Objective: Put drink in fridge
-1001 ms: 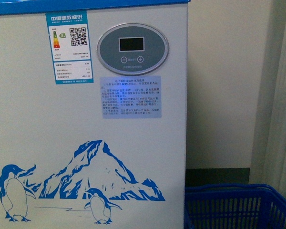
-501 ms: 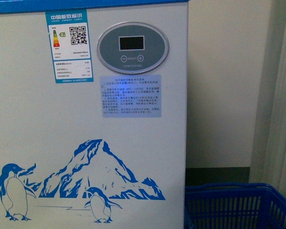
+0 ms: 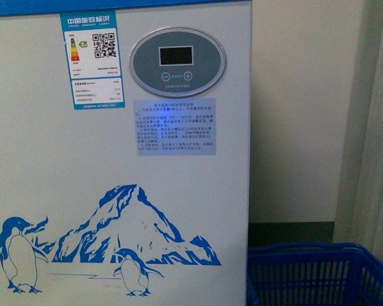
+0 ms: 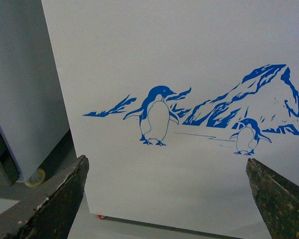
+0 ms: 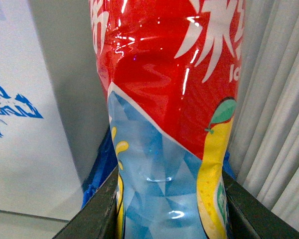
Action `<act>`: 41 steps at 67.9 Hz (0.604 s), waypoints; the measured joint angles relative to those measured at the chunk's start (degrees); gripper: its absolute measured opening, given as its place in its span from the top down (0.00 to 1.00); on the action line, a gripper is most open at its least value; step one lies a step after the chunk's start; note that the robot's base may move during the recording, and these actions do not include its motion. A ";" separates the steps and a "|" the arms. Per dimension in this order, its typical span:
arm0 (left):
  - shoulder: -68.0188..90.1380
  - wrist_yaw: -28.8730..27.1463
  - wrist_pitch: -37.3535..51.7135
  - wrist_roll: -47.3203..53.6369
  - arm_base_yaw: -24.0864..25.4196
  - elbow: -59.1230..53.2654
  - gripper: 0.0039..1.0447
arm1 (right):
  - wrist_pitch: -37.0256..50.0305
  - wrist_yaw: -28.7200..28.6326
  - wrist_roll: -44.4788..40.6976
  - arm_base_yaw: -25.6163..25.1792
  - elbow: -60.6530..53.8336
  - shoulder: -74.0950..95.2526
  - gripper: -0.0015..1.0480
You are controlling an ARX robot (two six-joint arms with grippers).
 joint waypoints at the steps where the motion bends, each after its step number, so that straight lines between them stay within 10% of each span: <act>1: 0.00 0.02 0.00 0.00 0.00 0.00 0.08 | 0.00 0.00 0.00 0.00 0.00 0.00 0.61; 41: -0.02 0.04 0.00 -0.02 0.00 0.00 0.08 | 0.00 0.00 0.04 0.00 0.00 -0.04 0.61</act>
